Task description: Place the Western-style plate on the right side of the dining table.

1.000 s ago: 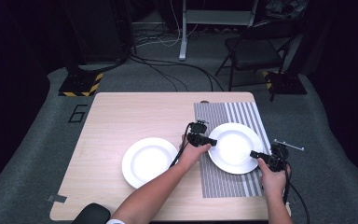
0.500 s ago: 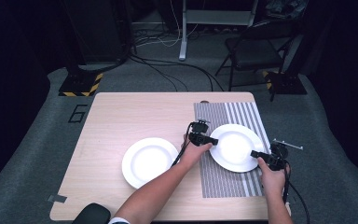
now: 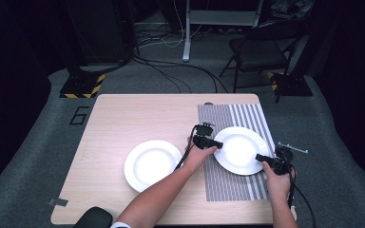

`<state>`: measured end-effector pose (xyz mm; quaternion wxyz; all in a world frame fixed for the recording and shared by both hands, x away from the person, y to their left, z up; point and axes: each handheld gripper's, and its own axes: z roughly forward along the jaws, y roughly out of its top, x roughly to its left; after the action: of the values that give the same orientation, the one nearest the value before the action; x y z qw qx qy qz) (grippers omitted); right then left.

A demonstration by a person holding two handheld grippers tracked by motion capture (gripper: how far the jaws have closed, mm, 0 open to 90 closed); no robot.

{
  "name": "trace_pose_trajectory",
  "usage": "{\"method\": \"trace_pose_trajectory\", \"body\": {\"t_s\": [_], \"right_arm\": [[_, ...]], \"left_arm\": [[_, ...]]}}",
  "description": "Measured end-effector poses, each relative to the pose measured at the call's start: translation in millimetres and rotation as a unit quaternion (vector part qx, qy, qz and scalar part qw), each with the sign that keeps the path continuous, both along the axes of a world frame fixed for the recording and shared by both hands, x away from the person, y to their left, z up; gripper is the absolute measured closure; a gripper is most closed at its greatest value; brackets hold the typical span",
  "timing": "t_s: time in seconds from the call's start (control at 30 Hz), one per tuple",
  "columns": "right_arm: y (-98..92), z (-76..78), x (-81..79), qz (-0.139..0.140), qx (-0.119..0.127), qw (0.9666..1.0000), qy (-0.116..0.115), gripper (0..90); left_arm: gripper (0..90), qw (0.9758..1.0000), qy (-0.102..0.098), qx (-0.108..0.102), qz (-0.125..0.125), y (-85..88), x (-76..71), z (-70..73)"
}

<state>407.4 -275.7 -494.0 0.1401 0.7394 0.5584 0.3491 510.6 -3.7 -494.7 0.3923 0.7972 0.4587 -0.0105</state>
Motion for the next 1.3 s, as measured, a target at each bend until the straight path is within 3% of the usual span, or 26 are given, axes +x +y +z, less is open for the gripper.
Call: {"method": "trace_pose_trajectory", "body": {"t_s": [0.2,0.37,0.47,0.57,0.83,1.13,1.3], "right_arm": [[-3.7,2.3,-5.5,-0.006,0.009,0.9999,-0.011,47.3],[-12.5,6.9,-15.0,-0.019,0.041,0.9986,-0.027,46.4],[-13.5,11.4,-21.1,-0.019,0.044,0.9982,-0.037,45.9],[-11.6,15.7,-26.6,-0.011,0.039,0.9981,-0.046,44.9],[1.7,26.8,-36.3,0.014,0.052,0.9963,-0.066,42.5],[28.9,38.6,-35.2,0.045,0.023,0.9957,-0.078,41.6],[51.2,42.5,-31.4,0.081,0.008,0.9935,-0.079,40.8]], "left_arm": [[52.4,1.0000,0.004,-0.008,0.003,8.1,1.7,2.4],[51.8,0.9999,0.005,-0.013,0.002,14.1,1.3,4.4],[51.7,0.9999,0.002,-0.016,0.004,16.0,0.6,6.6],[51.6,0.9998,-0.004,-0.021,0.003,21.4,-0.7,12.8],[51.7,0.9994,-0.012,-0.030,0.008,34.4,-5.1,23.5],[51.4,0.9988,-0.027,-0.039,0.015,57.2,-14.0,39.1],[50.2,0.9981,-0.039,-0.040,0.025,75.6,-19.9,46.3]]}}
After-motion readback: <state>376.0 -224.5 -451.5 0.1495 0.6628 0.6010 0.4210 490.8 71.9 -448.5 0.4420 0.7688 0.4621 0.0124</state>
